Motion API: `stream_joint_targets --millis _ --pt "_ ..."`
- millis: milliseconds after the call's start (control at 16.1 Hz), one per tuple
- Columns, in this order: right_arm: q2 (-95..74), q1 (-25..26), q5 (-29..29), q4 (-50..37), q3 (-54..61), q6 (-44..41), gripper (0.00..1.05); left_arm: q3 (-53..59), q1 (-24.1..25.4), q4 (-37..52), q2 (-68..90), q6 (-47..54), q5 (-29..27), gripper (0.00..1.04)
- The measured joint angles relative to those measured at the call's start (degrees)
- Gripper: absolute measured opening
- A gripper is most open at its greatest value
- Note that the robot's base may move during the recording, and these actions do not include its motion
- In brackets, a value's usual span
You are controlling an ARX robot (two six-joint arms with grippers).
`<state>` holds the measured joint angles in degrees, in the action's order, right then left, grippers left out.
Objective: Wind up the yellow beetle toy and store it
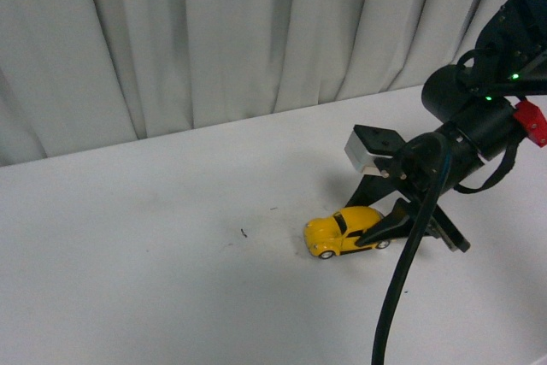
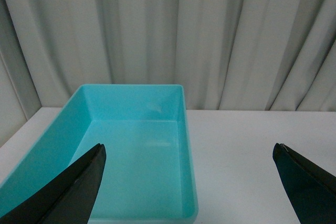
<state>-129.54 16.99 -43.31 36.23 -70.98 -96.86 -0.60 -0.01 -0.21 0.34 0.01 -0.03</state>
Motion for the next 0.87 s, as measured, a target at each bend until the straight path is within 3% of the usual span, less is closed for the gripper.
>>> stream_joint_targets --millis 373,560,622,871 --pt "1.9 6.4 1.4 4.0 4.0 -3.7 0.42 0.0 0.0 0.0 0.0 0.0 0.0 0.98" --pt "1.9 7.1 2.8 7.0 2.6 -3.8 0.42 0.0 0.0 0.0 0.0 0.0 0.0 0.98" --pt "1.8 7.0 5.7 7.1 2.1 -3.4 0.58 0.0 0.0 0.0 0.0 0.0 0.0 0.98" --pt "1.3 7.4 5.2 7.0 2.1 -3.3 0.99 0.0 0.0 0.0 0.0 0.0 0.0 0.98"
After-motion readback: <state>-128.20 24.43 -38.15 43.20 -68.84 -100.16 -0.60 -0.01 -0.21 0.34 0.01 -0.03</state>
